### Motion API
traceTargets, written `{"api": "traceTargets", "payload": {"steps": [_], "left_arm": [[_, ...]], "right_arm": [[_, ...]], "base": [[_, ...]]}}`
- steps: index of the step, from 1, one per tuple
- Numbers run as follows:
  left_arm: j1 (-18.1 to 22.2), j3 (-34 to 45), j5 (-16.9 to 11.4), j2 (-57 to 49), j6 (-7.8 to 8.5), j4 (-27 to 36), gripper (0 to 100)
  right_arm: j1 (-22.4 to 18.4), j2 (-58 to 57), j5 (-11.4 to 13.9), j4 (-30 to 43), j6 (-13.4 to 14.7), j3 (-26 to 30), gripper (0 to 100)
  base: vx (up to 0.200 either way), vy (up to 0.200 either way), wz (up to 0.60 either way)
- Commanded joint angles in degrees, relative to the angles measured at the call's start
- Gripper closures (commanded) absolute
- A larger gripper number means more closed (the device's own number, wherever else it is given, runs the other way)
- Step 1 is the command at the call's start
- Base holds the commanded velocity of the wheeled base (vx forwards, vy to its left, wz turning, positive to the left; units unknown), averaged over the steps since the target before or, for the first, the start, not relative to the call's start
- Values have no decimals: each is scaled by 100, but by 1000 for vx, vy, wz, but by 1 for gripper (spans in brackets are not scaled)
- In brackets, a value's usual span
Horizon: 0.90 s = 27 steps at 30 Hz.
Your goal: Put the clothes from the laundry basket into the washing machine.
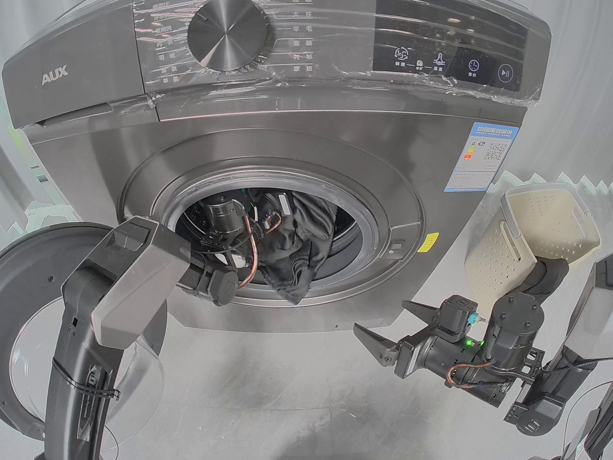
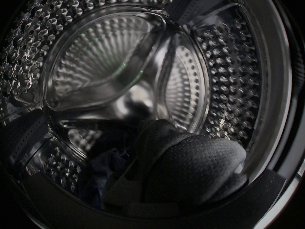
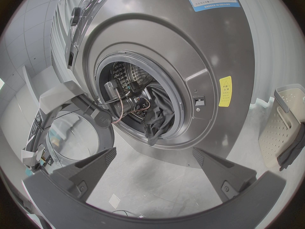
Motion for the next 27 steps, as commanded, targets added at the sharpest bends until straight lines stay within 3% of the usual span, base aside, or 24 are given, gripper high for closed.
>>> {"api": "traceTargets", "payload": {"steps": [1,4,8,9,10,11,12,13,14,20,24,27], "left_arm": [[241,-1317,412,694,-30,398,100],[285,-1449,439,711,-30,451,100],[276,-1238,456,650,-197,504,100],[276,-1238,456,650,-197,504,0],[223,-948,465,518,-434,583,0],[214,-781,465,404,-513,618,0],[109,608,281,-546,-821,1233,0],[109,608,281,-546,-821,1233,0],[30,968,70,-836,-900,1514,0],[-111,1382,-203,-1152,-891,1778,0],[-252,1584,-229,-1170,-847,1919,0],[-348,1645,-238,-950,-566,1954,0]], "right_arm": [[13,37,-6,-2,-1,-7,0],[21,37,-6,-2,-1,2,0],[13,37,-6,-2,-1,2,0],[13,37,-6,-2,-1,2,0],[13,37,-6,-2,-1,2,0],[13,37,-6,-2,-1,2,0],[21,28,-6,-2,-1,-7,0],[21,28,-6,-2,-1,-7,0],[13,37,-6,-2,-1,-15,0],[74,37,-6,-2,-1,-24,0],[100,37,-15,-2,-1,-24,0],[100,37,-15,-2,-1,-24,0]], "base": [[0,0,0],[0,0,0],[0,0,0],[0,0,0],[0,0,0],[0,0,0],[0,0,0],[0,0,0],[0,0,0],[0,0,0],[0,0,0],[0,0,0]]}}
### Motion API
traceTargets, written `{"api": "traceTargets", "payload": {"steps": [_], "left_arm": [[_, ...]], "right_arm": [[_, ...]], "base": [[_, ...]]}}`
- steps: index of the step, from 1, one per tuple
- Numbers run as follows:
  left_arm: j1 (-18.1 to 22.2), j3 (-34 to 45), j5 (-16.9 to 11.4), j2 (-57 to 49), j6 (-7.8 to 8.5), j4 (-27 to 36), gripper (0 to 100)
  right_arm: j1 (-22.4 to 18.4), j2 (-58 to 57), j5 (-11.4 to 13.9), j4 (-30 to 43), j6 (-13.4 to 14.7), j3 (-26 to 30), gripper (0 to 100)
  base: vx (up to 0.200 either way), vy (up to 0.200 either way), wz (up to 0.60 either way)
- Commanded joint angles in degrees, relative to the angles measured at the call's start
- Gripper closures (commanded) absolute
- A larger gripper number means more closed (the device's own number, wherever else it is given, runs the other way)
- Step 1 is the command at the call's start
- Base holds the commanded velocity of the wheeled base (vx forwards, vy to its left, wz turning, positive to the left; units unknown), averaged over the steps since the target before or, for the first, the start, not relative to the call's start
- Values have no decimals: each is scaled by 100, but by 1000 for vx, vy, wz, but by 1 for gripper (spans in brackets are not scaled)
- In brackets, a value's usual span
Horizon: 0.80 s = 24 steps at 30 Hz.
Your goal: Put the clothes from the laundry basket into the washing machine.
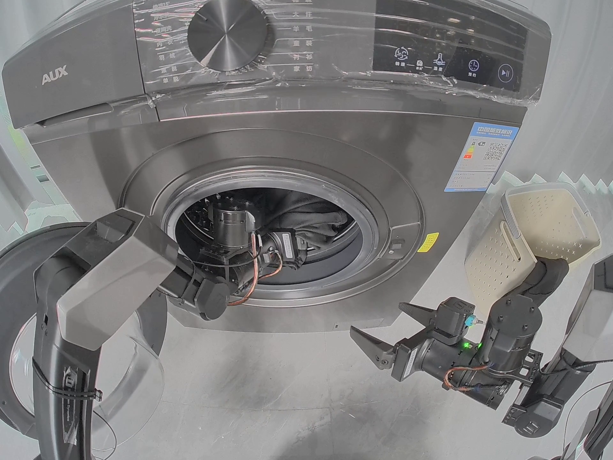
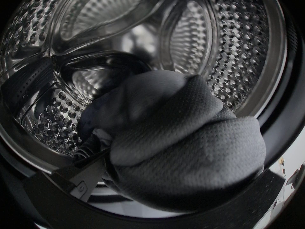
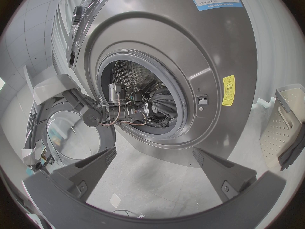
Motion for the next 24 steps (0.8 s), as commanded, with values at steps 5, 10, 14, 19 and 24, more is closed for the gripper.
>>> {"api": "traceTargets", "payload": {"steps": [5,10,14,19,24], "left_arm": [[-204,141,-32,237,307,8,0],[-187,-17,-14,456,342,17,0],[-178,-299,21,623,333,61,0],[-90,-1107,285,843,289,52,100],[103,-1810,513,931,175,-9,100]], "right_arm": [[25,10,-4,-2,-1,-3,0],[34,36,-4,-2,-1,-3,0],[78,71,-4,-10,8,-3,0],[86,80,-4,-10,43,-3,0],[113,142,-13,-10,52,-12,0]], "base": [[0,0,0],[0,0,0],[0,0,0],[0,0,0],[0,0,0]]}}
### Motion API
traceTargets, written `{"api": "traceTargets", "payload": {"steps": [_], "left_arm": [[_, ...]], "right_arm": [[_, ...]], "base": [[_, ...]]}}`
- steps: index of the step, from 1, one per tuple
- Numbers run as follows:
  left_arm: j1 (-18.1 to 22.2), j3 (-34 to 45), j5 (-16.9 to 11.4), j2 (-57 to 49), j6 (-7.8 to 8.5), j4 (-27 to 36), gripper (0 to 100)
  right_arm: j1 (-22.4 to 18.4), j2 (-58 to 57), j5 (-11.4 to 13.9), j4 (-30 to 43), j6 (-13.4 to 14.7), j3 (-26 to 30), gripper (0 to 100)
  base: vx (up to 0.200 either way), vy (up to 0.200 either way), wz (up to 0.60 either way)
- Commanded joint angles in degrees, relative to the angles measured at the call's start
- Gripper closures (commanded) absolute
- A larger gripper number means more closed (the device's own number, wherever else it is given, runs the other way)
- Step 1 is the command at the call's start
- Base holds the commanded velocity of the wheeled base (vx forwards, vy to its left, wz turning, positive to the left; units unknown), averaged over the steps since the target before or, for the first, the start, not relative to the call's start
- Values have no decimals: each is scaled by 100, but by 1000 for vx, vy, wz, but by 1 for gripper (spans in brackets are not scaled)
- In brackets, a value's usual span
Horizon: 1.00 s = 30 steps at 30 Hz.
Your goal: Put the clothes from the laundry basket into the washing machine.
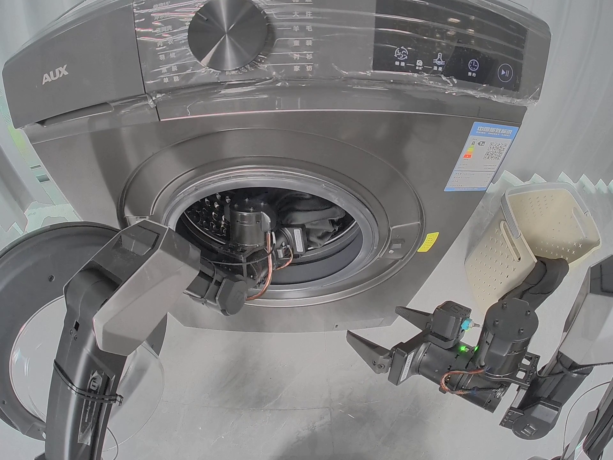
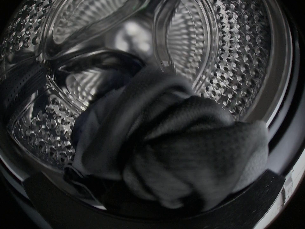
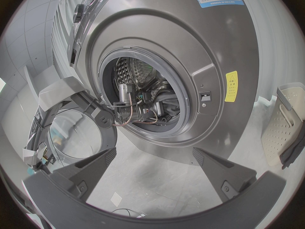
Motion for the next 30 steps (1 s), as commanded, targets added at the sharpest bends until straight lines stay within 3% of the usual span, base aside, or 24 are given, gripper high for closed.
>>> {"api": "traceTargets", "payload": {"steps": [1,9,17,18,24,30], "left_arm": [[222,-858,239,249,-125,-82,100],[415,-2440,643,856,-186,-161,100],[362,-2220,643,926,-160,-108,100],[362,-2123,626,917,-151,-108,0],[309,-990,494,487,-151,-196,0],[204,531,134,-366,-107,-170,0]], "right_arm": [[42,79,1,-3,8,-11,0],[86,87,-8,-82,-1,-2,0],[104,114,-8,-82,8,7,0],[104,114,-8,-82,8,7,0],[95,114,-8,-82,8,24,0],[104,105,-8,-82,8,24,0]], "base": [[0,0,0],[0,0,0],[0,0,0],[0,0,0],[0,0,0],[0,0,0]]}}
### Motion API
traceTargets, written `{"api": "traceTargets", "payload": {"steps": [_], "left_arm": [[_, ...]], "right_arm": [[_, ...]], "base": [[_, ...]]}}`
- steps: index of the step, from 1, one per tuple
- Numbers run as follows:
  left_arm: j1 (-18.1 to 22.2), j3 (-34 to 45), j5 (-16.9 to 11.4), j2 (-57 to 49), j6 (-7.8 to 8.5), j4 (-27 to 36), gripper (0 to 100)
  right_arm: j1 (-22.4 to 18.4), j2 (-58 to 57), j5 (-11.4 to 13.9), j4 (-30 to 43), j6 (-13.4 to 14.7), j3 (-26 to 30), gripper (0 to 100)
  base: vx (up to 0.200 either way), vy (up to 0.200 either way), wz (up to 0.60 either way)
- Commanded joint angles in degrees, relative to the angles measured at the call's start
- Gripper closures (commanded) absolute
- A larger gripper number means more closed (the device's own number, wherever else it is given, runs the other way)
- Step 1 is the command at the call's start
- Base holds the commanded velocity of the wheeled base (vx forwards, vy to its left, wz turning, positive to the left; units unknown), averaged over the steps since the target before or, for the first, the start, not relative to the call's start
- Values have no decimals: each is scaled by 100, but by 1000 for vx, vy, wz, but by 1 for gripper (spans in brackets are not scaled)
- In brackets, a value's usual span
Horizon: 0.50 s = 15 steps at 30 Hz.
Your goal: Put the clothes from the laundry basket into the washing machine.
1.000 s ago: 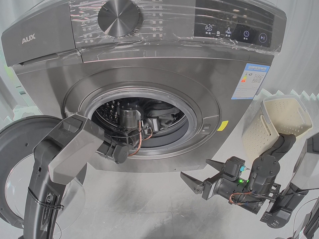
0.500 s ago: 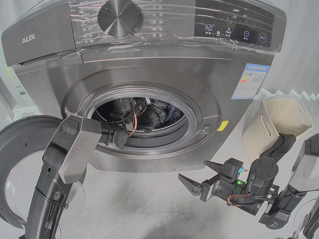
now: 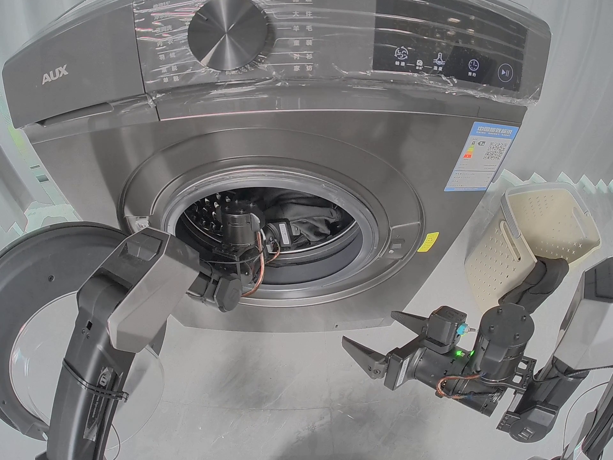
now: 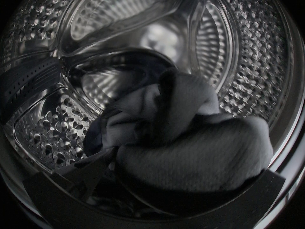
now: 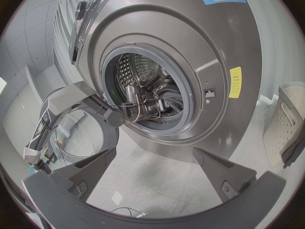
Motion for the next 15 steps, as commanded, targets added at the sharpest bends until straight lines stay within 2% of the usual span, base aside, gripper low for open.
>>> {"api": "traceTargets", "payload": {"steps": [1,8,15], "left_arm": [[-135,1439,-295,-1024,47,26,0],[-214,2590,-550,-1657,197,87,0],[-328,3109,-875,-2070,205,35,0]], "right_arm": [[4,3,1,-2,-1,7,0],[4,3,1,-2,-1,16,0],[4,11,1,-2,-1,7,0]], "base": [[0,0,0],[0,0,0],[0,0,0]]}}
